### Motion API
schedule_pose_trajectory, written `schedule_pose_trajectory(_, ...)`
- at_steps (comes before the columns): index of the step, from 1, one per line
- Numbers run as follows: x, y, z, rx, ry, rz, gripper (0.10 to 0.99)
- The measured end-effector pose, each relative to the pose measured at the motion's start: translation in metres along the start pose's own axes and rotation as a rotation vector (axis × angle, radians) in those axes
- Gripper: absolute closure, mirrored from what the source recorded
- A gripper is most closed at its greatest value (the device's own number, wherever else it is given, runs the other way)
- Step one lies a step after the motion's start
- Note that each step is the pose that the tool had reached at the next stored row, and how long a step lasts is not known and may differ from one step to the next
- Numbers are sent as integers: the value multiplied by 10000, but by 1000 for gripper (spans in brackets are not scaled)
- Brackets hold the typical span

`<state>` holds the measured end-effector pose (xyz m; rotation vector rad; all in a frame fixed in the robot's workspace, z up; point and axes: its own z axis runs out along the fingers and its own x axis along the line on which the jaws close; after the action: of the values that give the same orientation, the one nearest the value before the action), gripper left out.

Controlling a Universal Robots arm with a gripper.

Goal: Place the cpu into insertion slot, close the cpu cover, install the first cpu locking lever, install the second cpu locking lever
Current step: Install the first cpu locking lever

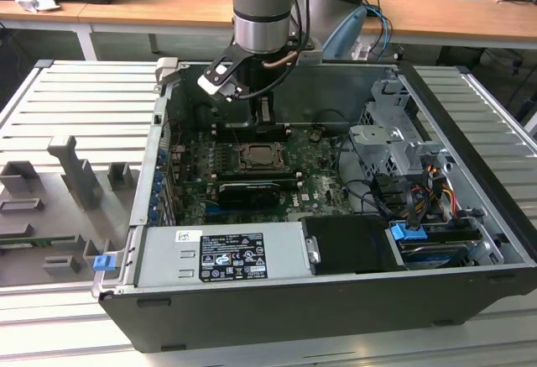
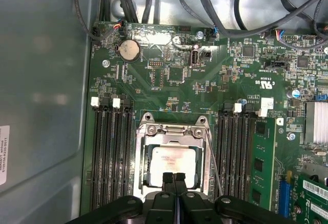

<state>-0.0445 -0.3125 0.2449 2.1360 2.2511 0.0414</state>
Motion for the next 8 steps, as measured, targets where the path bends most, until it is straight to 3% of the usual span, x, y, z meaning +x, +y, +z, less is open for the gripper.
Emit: schedule_pose_trajectory(8,0,2,-50,0,-3,0,980)
